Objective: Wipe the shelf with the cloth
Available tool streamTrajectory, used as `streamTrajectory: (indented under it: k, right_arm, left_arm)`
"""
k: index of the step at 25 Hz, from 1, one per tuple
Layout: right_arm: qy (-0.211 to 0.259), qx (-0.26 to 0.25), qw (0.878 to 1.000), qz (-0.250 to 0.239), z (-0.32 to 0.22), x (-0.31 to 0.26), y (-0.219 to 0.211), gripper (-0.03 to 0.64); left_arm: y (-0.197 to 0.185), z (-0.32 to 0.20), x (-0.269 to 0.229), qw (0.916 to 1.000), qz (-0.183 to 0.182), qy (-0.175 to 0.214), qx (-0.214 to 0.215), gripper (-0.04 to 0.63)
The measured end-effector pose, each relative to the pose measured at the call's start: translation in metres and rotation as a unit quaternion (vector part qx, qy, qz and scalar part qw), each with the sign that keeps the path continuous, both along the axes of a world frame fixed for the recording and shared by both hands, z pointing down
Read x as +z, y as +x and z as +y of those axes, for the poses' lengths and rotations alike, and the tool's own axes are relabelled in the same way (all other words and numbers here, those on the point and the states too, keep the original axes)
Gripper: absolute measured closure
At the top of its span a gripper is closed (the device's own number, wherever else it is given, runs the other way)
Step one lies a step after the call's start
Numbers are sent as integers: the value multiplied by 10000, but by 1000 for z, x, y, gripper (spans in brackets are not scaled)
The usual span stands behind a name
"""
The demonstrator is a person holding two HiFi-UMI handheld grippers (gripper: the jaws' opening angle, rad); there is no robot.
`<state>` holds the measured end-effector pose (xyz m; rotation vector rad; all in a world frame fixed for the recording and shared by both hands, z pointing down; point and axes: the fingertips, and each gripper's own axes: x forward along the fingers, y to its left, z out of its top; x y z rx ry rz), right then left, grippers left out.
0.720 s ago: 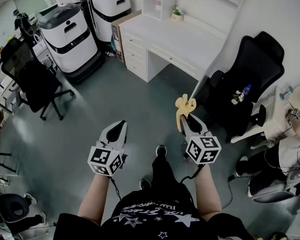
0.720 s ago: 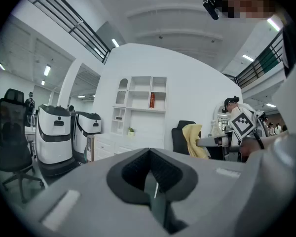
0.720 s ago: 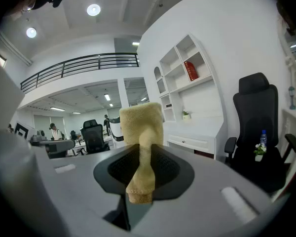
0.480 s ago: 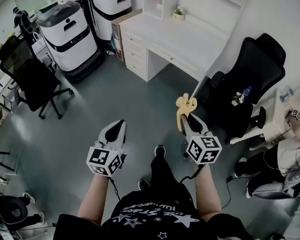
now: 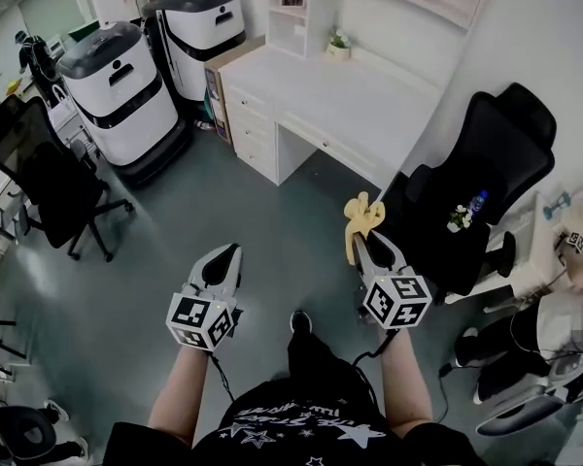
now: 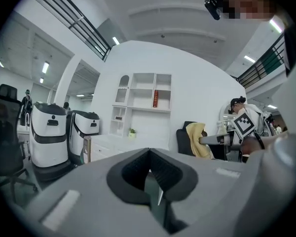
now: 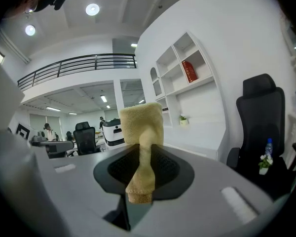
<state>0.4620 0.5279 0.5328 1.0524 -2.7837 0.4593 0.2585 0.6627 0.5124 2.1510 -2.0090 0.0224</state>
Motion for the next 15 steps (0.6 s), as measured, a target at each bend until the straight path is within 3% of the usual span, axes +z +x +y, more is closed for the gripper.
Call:
streamTrajectory:
  k: [3, 9, 15]
  right_arm:
    - [137, 64, 9999, -44, -57, -6, -14, 515]
    - [-40, 69, 9998, -199, -181, -12, -40, 515]
    - [13, 169, 9996, -227, -271, -18, -66, 514]
  left_arm:
    - [-20, -56, -4, 10000, -75, 34, 47, 595]
    - [-54, -173, -15, 10000, 2, 38, -42, 595]
    - [-91, -264, -19, 9999, -72, 93, -26, 595]
